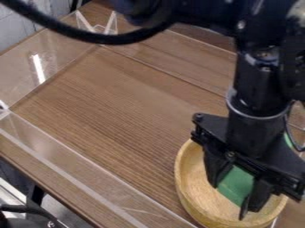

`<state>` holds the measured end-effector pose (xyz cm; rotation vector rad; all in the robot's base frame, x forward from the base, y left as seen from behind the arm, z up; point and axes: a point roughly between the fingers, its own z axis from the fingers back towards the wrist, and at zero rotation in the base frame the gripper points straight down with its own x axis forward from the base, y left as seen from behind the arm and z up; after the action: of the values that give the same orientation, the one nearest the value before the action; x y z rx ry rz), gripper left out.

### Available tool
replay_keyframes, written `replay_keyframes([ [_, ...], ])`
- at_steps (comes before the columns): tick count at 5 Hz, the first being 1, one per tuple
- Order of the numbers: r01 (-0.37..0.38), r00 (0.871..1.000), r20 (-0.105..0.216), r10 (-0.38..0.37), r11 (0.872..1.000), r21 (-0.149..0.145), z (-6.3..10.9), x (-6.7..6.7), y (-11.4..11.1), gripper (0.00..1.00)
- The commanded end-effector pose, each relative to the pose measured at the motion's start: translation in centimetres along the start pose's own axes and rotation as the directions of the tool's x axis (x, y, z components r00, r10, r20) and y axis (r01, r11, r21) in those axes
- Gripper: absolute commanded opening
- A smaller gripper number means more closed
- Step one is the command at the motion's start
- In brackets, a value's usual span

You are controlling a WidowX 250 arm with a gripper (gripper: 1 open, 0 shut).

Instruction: Put the green block in the brown bowl

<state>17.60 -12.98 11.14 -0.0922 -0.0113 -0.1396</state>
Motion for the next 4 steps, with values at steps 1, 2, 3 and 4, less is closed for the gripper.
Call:
replay_keyframes([
  [1,-0.013,0.998,0.054,0.015,0.999,-0.036,0.98,0.61,-0.04,0.0],
  [2,-0.026,0.998,0.055,0.029,0.999,-0.046,0.83,0.84,0.2,0.0],
  [3,-0.039,0.998,0.055,0.042,0.998,-0.056,0.56,1.13,0.46,0.0],
  [4,-0.05,0.997,0.054,0.053,0.997,-0.066,0.2,1.44,0.58,0.0],
])
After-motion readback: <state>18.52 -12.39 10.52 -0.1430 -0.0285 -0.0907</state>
